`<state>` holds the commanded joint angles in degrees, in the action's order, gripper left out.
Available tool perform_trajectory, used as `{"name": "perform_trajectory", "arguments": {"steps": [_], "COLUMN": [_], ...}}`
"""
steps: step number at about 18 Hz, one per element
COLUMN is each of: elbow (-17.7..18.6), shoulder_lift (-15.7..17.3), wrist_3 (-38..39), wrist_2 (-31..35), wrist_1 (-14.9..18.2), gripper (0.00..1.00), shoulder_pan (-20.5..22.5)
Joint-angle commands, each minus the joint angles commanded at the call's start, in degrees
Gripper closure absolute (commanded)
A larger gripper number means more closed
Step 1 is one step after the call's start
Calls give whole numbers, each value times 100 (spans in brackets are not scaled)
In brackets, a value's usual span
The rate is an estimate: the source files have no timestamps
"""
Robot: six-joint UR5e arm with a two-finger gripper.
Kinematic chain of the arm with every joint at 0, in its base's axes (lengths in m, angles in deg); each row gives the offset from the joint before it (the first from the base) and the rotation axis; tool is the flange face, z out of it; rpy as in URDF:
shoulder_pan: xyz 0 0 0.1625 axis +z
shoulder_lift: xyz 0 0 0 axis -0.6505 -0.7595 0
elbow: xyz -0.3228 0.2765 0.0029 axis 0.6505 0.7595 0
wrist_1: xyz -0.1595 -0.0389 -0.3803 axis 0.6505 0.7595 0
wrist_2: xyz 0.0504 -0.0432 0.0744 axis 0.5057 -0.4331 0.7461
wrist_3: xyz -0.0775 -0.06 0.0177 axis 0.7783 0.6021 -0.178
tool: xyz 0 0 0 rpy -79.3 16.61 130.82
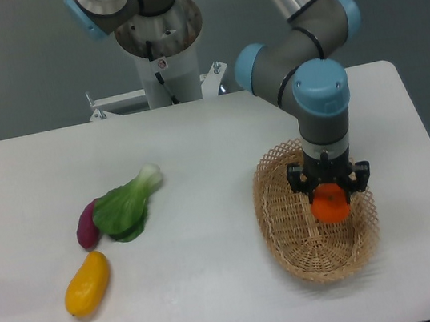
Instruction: Place the orange in the basket
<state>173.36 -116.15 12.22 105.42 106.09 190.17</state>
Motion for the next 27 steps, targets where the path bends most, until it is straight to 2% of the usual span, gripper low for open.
{"name": "perform_trajectory", "arguments": {"steps": [9,13,16,17,19,20,21,22,27], "elbow": [88,307,316,317,317,317,317,317,238], "shoulder_lift": [-35,-18,-9,-18,-18,-9,-9,0,131], "wrist_3": [62,-33,-25,-25,-25,-25,-34,-25,-34], "wrist_2": [26,44,26,26,26,35,44,44,18], "wrist_1": [9,26,26,26,18,18,18,18,18], "gripper": [35,35,34,29,27,23,8,0,0], "shoulder_pan": [-70,-141,-141,-149,-141,-141,-141,-141,-123]}}
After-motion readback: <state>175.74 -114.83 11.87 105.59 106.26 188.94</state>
